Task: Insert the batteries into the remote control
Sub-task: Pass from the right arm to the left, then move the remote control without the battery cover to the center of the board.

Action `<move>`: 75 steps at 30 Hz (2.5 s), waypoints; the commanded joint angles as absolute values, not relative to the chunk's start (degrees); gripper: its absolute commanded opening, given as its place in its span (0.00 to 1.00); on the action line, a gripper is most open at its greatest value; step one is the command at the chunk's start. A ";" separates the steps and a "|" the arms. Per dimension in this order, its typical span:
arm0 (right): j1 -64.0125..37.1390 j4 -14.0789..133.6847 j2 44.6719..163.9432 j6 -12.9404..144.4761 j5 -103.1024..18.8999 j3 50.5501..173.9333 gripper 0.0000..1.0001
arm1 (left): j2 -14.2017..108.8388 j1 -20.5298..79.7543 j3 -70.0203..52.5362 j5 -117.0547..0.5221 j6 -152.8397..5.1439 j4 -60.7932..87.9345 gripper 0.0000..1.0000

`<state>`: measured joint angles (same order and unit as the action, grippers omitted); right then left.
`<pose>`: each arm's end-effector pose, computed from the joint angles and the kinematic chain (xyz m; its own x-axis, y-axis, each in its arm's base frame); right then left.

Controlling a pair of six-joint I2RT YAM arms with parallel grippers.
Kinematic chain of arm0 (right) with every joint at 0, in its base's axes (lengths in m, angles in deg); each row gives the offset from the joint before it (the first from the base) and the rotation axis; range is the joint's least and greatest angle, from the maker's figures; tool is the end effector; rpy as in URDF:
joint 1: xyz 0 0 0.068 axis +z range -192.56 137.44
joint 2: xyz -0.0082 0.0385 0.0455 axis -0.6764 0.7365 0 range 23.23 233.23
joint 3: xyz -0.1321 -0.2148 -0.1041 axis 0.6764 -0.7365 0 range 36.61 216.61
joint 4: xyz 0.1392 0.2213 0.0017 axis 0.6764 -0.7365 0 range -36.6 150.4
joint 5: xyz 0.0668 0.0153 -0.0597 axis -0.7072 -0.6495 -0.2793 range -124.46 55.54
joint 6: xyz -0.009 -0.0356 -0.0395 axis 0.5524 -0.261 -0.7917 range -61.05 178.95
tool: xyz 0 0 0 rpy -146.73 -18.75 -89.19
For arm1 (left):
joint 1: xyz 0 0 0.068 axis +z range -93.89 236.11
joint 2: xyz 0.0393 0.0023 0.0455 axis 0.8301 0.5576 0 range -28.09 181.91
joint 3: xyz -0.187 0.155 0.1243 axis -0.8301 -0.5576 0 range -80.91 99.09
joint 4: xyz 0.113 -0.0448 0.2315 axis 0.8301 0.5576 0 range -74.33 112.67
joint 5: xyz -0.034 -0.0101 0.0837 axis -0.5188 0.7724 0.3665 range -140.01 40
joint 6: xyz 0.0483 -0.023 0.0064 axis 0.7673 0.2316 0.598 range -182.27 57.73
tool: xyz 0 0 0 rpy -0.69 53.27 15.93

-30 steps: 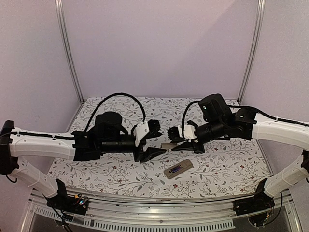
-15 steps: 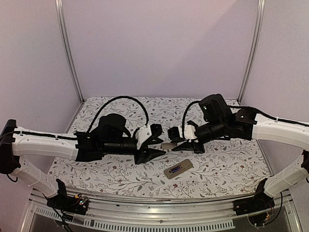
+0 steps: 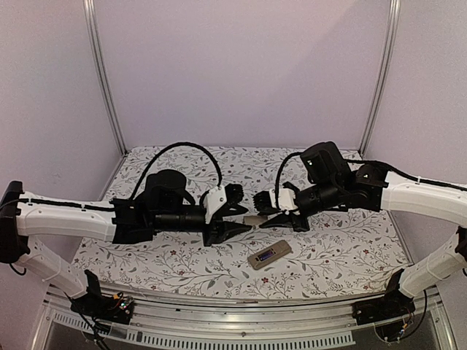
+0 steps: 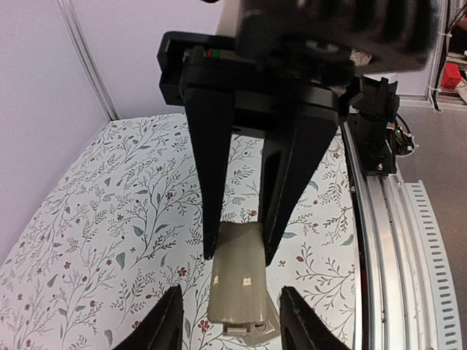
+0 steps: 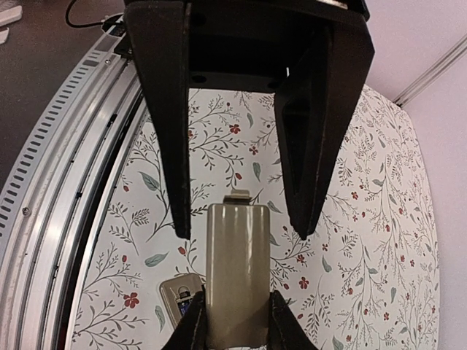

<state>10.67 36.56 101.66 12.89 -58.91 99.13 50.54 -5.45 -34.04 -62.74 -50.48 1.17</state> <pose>0.1683 0.2498 0.2947 0.3967 -0.5642 -0.7241 -0.9138 -0.1677 -0.3700 0.1416 -0.2777 0.2623 0.0575 0.3123 -0.9482 0.9666 0.2202 0.1311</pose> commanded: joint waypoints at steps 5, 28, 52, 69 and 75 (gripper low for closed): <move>10.90 37.29 101.40 13.38 -59.42 99.36 0.13 | 50.27 -5.11 -33.99 -64.60 -50.28 1.55 0.48; 10.92 37.46 101.59 13.73 -59.25 99.58 0.12 | 51.45 -5.07 -32.09 -65.02 -50.49 3.50 0.23; 4.10 36.65 105.32 6.81 -57.07 91.34 0.84 | 44.19 -4.44 -44.08 -54.11 -63.63 0.90 0.05; 3.32 27.52 129.51 2.68 -52.11 99.66 0.78 | 37.81 -4.28 -53.71 -50.11 -68.69 -1.72 0.07; 3.32 26.46 130.45 3.88 -52.65 99.64 0.60 | 39.33 -4.28 -53.70 -51.05 -67.11 -2.81 0.07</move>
<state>3.54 29.00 128.92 3.67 -52.68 98.95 38.28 -4.95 -52.84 -50.74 -68.07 -1.08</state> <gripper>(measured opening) 0.663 0.218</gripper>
